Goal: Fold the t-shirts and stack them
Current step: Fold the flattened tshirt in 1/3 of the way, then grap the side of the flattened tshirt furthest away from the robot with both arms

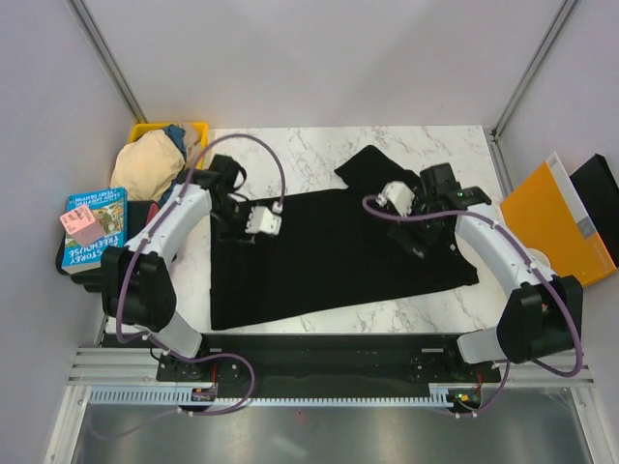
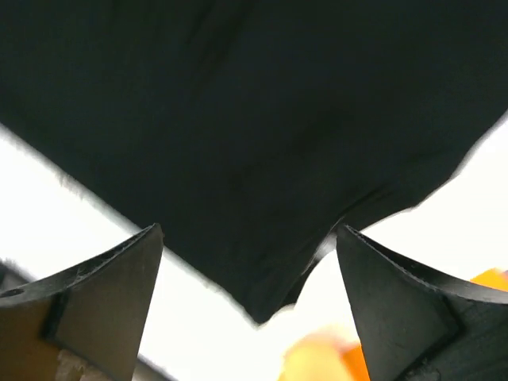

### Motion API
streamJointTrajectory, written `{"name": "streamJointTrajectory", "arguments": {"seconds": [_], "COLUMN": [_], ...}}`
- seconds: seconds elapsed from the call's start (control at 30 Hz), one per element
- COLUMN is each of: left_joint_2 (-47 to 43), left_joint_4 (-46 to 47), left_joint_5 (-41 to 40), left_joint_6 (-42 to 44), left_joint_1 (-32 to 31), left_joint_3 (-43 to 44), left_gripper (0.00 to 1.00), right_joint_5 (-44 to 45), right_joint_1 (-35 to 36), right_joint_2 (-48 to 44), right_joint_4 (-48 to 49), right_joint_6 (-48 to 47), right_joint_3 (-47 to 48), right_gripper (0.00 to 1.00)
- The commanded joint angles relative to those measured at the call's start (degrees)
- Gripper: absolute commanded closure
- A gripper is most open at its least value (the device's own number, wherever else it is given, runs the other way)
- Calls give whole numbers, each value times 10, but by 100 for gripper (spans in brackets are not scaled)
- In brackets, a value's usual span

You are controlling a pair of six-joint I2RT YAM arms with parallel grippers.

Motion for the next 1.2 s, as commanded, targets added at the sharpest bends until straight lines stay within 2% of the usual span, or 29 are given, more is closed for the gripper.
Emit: {"name": "streamJointTrajectory", "arguments": {"seconds": [0.0, 0.03, 0.1, 0.13, 0.2, 0.23, 0.43, 0.57, 0.7, 0.83, 1.17], "left_joint_2": [9, 20, 63, 78, 123, 136, 205, 213, 212, 222, 241], "left_joint_4": [66, 76, 94, 94, 106, 107, 150, 184, 197, 197, 196], "left_joint_5": [74, 81, 79, 83, 75, 74, 12, -27, -47, -61, -93], "left_joint_6": [-127, -154, -233, -253, -312, -323, -373, -365, -346, -334, -317], "left_joint_1": [33, 40, 57, 64, 83, 89, 114, 115, 115, 115, 114], "left_joint_3": [113, 145, 172, 199, 215, 231, 248, 240, 227, 234, 255], "left_gripper": [29, 22, 11, 9, 1, 0, 0, 0, 0, 0, 0], "right_joint_5": [-98, -105, -146, -197, -211, -187, -97, -44, -30, -27, -100], "right_joint_1": [-33, -45, -55, -66, -72, -74, -76, -76, -75, -75, -66], "right_joint_2": [66, 116, 182, 255, 330, 395, 597, 659, 688, 714, 759], "right_joint_4": [117, 143, 136, 114, 94, 94, 169, 241, 320, 355, 395], "right_joint_6": [173, 223, 241, 244, 249, 256, 266, 264, 269, 295, 366], "right_joint_3": [116, 166, 243, 335, 433, 521, 747, 772, 750, 743, 747], "right_gripper": [2, 2, 2, 2, 2, 2, 2, 6, 8, 9, 8]}}
